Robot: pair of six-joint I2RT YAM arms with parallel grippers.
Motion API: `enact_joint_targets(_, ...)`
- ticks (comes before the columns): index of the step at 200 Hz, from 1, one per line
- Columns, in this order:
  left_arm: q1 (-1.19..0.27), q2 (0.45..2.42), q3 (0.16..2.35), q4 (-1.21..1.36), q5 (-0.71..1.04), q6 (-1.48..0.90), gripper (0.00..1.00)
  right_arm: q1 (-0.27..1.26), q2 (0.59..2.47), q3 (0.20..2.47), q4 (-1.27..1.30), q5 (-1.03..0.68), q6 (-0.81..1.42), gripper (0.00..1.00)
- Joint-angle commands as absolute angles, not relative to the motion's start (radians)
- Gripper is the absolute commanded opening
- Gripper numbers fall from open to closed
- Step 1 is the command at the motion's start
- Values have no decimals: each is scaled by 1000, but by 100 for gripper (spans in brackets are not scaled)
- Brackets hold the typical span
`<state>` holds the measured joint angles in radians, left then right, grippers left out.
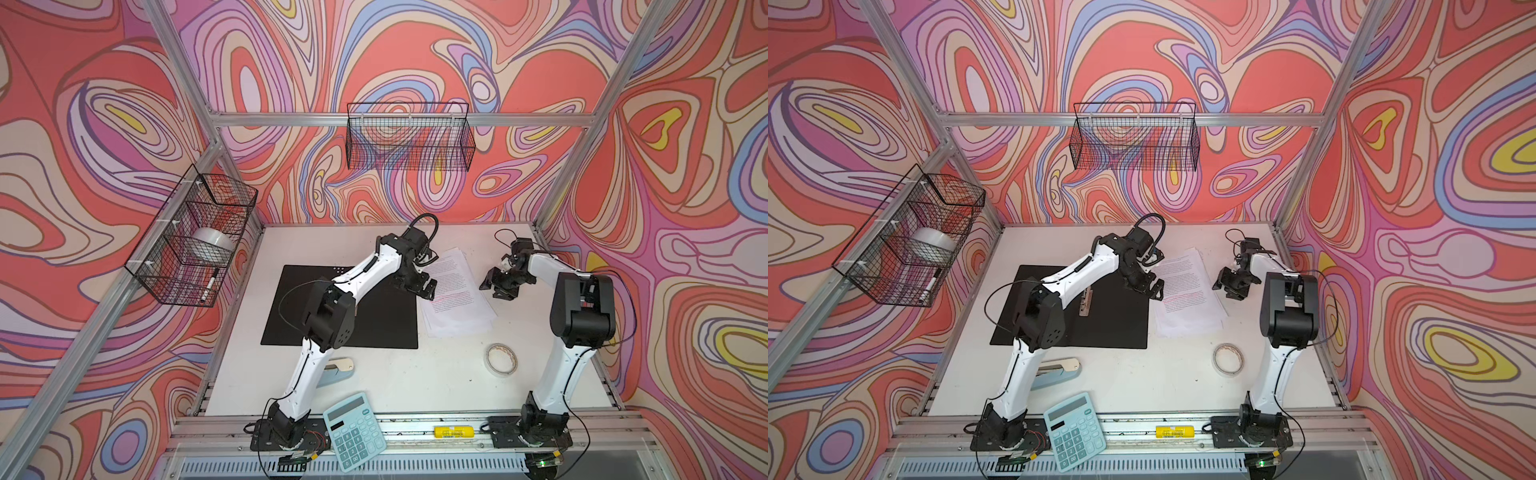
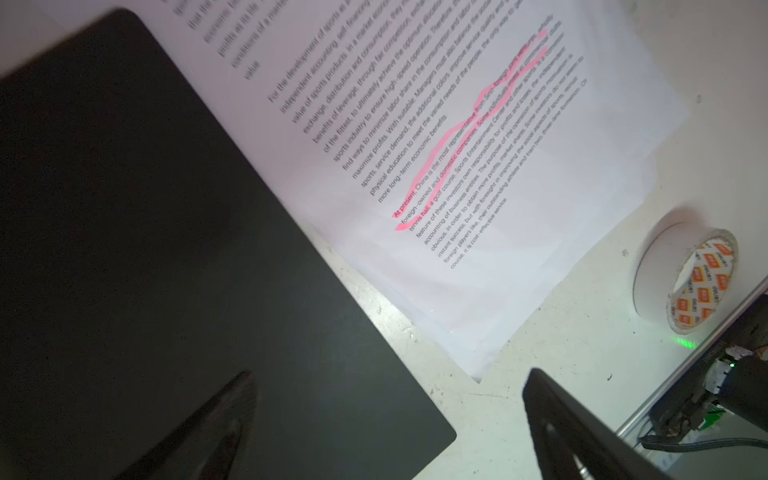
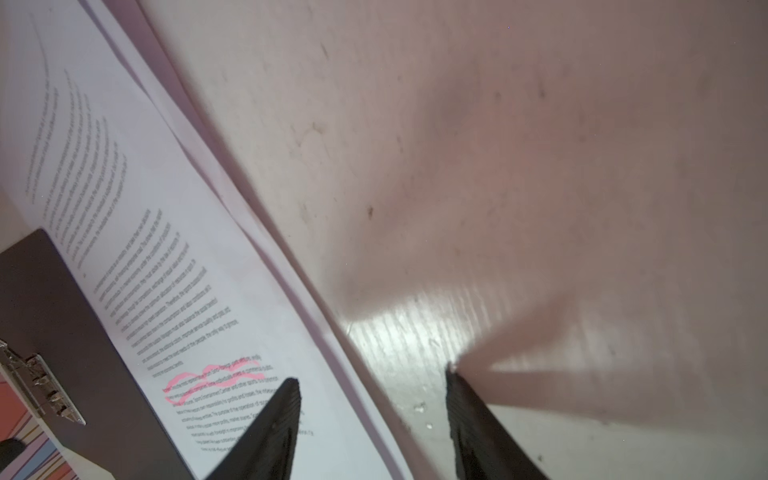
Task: Put the files into the folder
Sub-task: 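Move both grippers away from the folder toward the paper stack, then lower both grippers onto the paper stack edges to grasp the sheets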
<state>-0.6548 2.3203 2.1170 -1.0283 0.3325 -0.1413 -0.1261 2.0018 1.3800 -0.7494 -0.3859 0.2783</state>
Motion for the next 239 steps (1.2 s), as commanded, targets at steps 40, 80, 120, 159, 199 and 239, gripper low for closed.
enact_joint_targets(40,-664,2427,2227,-1103,413,-218,100,-126,1886,1279,-785,-456,282,57)
enact_joint_targets(80,-689,2449,2233,-1089,442,-216,100,-126,1855,1255,-820,-449,261,56)
enact_joint_targets(120,-710,2493,2271,-1121,442,-210,100,-126,1855,1224,-820,-412,274,54)
enact_joint_targets(159,-718,2500,2269,-1127,438,-215,100,-126,1778,1200,-830,-384,296,52)
enact_joint_targets(199,-726,2525,2277,-1132,435,-219,100,-125,1697,1200,-866,-406,315,52)
enact_joint_targets(239,-730,2519,2282,-1125,414,-212,100,-125,1713,1148,-846,-485,327,52)
